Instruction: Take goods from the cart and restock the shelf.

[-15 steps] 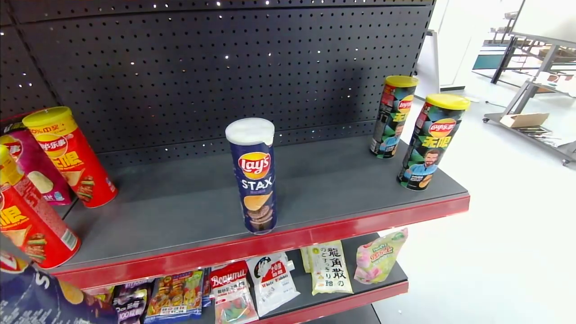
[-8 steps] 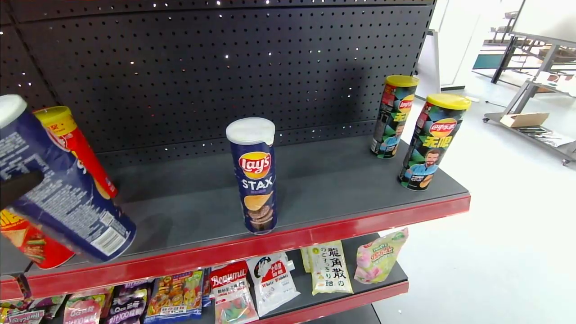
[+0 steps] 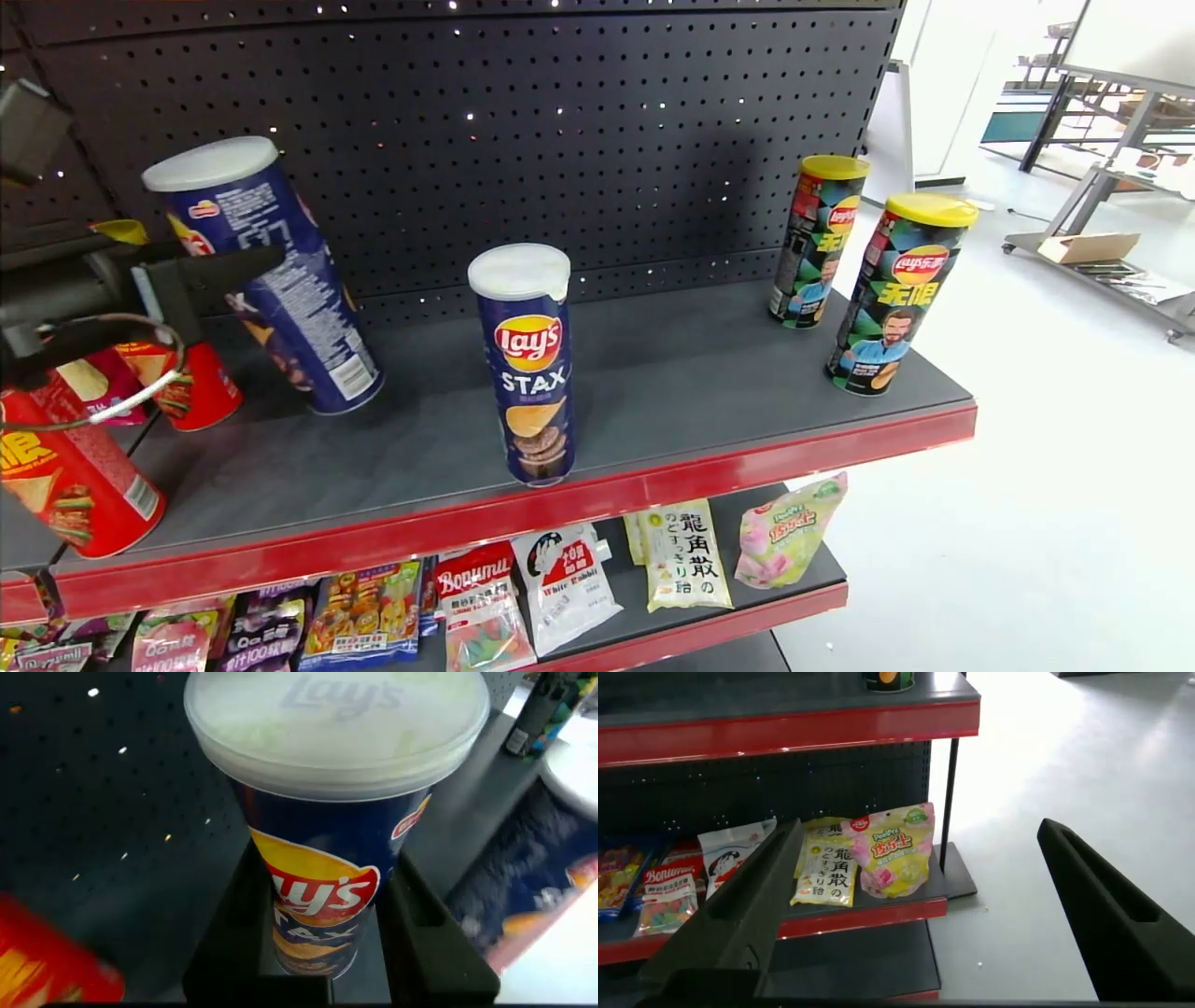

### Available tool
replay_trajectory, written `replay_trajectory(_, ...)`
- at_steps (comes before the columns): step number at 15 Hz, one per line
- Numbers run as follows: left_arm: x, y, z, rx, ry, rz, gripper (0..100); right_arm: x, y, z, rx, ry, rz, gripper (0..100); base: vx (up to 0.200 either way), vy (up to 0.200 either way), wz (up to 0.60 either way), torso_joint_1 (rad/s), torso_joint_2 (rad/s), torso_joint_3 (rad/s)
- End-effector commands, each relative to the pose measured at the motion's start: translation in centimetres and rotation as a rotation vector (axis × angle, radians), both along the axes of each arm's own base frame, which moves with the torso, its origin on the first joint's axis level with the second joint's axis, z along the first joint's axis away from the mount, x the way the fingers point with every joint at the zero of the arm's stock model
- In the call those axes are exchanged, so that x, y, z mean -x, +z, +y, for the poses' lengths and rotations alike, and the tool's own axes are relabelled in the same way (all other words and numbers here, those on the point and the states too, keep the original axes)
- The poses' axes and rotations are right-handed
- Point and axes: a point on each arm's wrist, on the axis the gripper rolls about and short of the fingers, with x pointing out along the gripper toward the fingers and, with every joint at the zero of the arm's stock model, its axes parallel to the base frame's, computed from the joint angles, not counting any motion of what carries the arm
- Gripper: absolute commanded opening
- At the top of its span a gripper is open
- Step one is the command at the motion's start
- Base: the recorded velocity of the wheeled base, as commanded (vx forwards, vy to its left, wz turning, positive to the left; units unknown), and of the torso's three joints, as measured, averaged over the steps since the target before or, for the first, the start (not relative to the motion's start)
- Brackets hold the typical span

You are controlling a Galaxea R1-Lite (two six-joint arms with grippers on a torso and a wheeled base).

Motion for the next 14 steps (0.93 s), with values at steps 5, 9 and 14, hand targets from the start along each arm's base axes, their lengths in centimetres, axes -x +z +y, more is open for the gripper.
replay_trajectory(5,-10.4,-1.8,-6.5,0.017,-0.130,0.061,0,0.0,0.0,0.0,0.000,0.001,0.000,100,0.000,0.000,0.00,0.000,0.00,0.000)
replay_trajectory(9,-12.7,-3.0,-8.9,0.009,-0.169,0.083,0,0.0,0.0,0.0,0.000,0.001,0.000,100,0.000,0.000,0.00,0.000,0.00,0.000)
replay_trajectory(14,-13.8,-3.6,-10.2,0.005,-0.180,0.081,0,0.0,0.0,0.0,-0.001,0.001,0.000,100,0.000,0.000,0.00,0.000,0.00,0.000)
